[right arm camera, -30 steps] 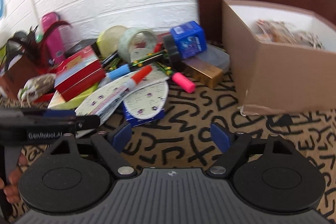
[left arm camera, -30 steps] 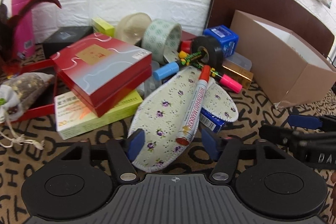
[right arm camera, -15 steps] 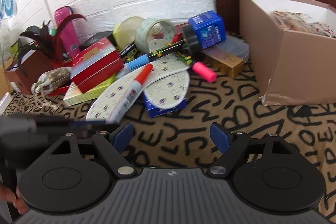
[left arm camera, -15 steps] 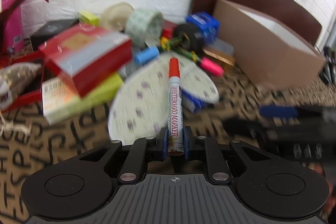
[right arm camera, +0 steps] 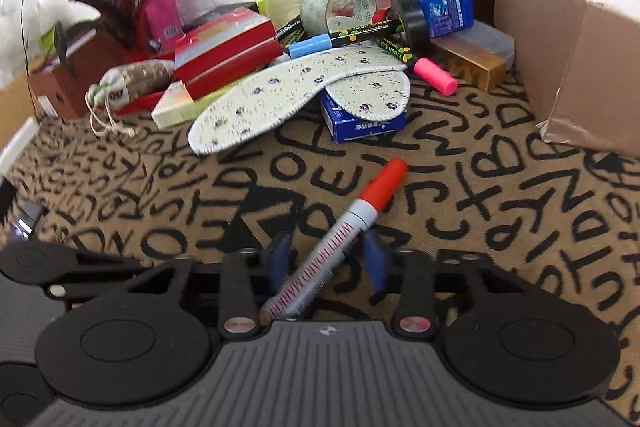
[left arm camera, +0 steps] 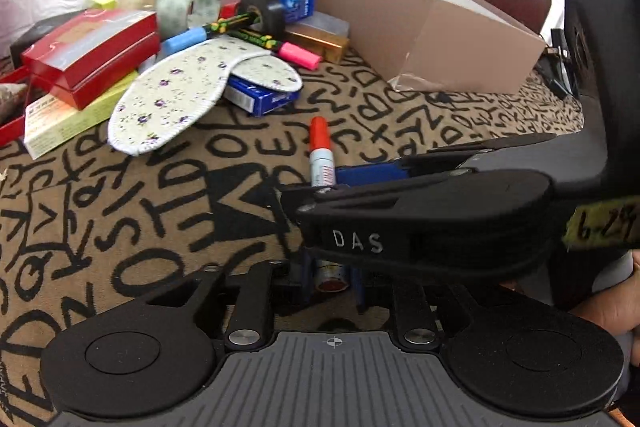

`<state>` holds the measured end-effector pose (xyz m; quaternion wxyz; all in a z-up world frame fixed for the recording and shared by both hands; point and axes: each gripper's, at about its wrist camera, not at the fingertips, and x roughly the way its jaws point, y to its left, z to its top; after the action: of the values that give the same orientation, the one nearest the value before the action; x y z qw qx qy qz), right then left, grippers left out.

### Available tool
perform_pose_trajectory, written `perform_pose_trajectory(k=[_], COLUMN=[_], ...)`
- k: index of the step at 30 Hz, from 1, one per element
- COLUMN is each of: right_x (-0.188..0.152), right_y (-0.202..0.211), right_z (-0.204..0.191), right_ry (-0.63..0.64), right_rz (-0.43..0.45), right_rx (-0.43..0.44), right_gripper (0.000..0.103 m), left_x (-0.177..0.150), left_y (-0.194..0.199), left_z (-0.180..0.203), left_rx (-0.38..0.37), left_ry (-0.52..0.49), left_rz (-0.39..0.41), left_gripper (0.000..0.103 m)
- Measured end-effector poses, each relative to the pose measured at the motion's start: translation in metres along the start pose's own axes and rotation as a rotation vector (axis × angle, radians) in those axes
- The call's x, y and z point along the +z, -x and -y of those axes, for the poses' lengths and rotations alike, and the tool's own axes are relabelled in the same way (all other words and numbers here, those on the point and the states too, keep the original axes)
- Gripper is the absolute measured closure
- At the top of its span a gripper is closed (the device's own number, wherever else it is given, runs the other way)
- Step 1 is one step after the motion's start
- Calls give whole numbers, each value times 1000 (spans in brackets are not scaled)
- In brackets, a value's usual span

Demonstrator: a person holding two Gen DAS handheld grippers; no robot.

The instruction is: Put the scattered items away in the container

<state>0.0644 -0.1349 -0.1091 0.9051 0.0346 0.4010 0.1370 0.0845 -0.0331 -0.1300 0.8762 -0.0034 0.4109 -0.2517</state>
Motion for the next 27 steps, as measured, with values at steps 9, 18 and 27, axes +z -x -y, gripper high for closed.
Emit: perform_pose_trajectory(k=[9, 18, 27], right_x=[4, -6, -11], right_y=[-6, 6, 18], right_z=[-2, -1, 9], right_ry=[4, -27, -116], right_rz=[-14, -25, 3], right_rx=[-45, -3, 35], right_gripper=[66, 71, 77], left_x=[-1, -5, -4], left_y=[-5, -1, 5], left_z=[9, -2, 10], left_rx=[34, -6, -12], left_ry=[-4, 60, 44], left_rz=[22, 25, 30], left_gripper=[61, 72, 87])
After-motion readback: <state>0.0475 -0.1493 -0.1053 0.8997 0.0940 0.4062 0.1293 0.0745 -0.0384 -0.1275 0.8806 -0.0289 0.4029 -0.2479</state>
